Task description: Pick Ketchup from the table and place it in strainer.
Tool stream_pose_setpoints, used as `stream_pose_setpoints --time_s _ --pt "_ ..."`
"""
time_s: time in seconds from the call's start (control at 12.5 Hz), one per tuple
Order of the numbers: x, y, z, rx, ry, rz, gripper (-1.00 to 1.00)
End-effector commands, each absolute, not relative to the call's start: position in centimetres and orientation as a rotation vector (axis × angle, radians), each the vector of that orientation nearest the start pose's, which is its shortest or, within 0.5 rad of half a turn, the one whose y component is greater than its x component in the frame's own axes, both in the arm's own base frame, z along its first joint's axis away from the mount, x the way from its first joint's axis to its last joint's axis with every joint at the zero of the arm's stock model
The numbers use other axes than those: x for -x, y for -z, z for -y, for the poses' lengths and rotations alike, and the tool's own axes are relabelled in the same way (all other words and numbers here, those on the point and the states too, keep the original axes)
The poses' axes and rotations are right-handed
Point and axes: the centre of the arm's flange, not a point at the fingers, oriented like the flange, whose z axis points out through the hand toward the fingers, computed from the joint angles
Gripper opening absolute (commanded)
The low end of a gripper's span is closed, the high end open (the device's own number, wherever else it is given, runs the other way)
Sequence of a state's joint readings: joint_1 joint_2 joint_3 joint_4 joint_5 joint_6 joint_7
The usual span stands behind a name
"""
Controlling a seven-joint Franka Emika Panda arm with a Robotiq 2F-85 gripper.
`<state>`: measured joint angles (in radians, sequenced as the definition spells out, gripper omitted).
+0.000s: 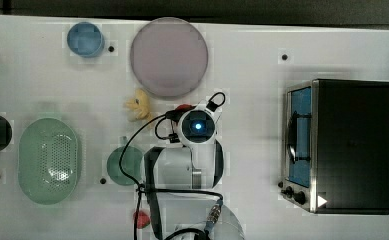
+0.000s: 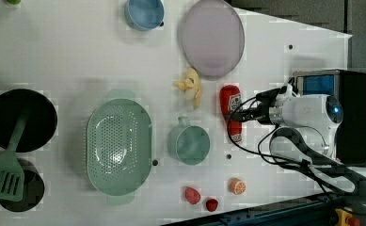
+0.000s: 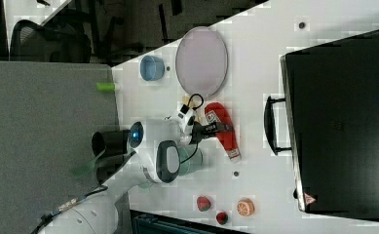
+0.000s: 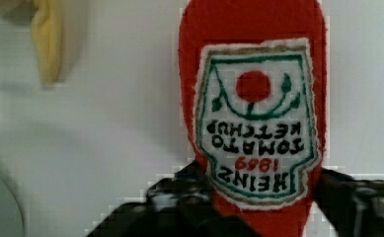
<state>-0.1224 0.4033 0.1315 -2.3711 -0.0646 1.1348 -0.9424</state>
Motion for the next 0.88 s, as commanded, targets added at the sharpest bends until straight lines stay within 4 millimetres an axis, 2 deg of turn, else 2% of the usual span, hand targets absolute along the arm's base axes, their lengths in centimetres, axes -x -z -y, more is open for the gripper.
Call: stream_pose_setpoints --time_s 0.08,0.24,0.4,0.56,0.72,0.88 --pt "-50.8 -18.7 -0.8 3.104 0.025 0.378 0.18" --pt "-51.6 -22.5 -0.3 3.122 0.072 0.374 0.18" --pt "-51.7 -26.7 0.1 3.14 0.045 0.367 0.18" --pt "-51.9 -31.7 0.5 3.16 0.046 0.355 0.18" --pt "-51.8 -36.6 0.7 3.175 0.022 0.345 0.18" --pt "-51.2 -40.5 0.1 3.18 -0.045 0.35 0.18"
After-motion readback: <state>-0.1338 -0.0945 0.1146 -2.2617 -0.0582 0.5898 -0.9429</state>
